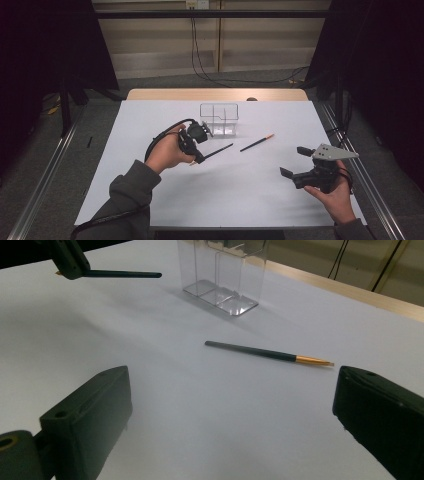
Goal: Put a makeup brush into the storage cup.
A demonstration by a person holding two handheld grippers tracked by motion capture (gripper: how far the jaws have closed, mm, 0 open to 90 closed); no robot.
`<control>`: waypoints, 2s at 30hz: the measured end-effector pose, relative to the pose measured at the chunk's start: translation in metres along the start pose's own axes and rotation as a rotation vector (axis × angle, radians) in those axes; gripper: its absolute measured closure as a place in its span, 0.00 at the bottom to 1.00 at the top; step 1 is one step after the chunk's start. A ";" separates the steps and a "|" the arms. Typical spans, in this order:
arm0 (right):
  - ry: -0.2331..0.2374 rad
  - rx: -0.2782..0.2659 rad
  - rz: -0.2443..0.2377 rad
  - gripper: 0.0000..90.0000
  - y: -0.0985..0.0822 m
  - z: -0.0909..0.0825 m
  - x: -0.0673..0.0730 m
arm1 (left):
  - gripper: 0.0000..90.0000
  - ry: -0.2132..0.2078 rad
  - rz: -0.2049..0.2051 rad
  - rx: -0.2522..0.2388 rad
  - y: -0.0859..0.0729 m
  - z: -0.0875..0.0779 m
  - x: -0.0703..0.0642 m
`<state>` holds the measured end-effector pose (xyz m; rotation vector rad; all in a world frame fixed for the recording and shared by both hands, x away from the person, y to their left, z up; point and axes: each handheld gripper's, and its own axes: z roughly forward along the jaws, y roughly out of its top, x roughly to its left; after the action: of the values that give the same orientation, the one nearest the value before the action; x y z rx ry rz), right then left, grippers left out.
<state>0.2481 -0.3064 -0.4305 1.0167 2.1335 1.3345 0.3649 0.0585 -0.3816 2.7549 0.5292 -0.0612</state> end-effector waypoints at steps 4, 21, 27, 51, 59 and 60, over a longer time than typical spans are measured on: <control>0.036 0.036 -0.016 0.02 0.003 0.003 0.001 | 0.93 -0.018 0.018 0.008 0.003 0.001 -0.002; 0.140 0.258 -0.106 0.04 0.021 0.025 -0.002 | 0.93 -0.035 0.063 0.048 0.013 0.011 -0.011; 0.151 0.329 -0.155 0.04 0.034 0.031 -0.003 | 0.93 -0.042 0.081 0.053 0.016 0.013 -0.014; 0.226 0.407 -0.265 0.20 0.070 0.065 0.013 | 0.93 -0.057 0.145 0.064 0.029 0.014 -0.024; 0.263 0.408 -0.359 0.34 0.077 0.076 0.026 | 0.93 -0.063 0.152 0.061 0.031 0.013 -0.023; 0.258 0.414 -0.366 0.34 0.078 0.077 0.027 | 0.93 -0.067 0.154 0.060 0.032 0.013 -0.024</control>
<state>0.3113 -0.2197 -0.3947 0.5653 2.7034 0.9081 0.3548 0.0182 -0.3817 2.8308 0.3014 -0.1338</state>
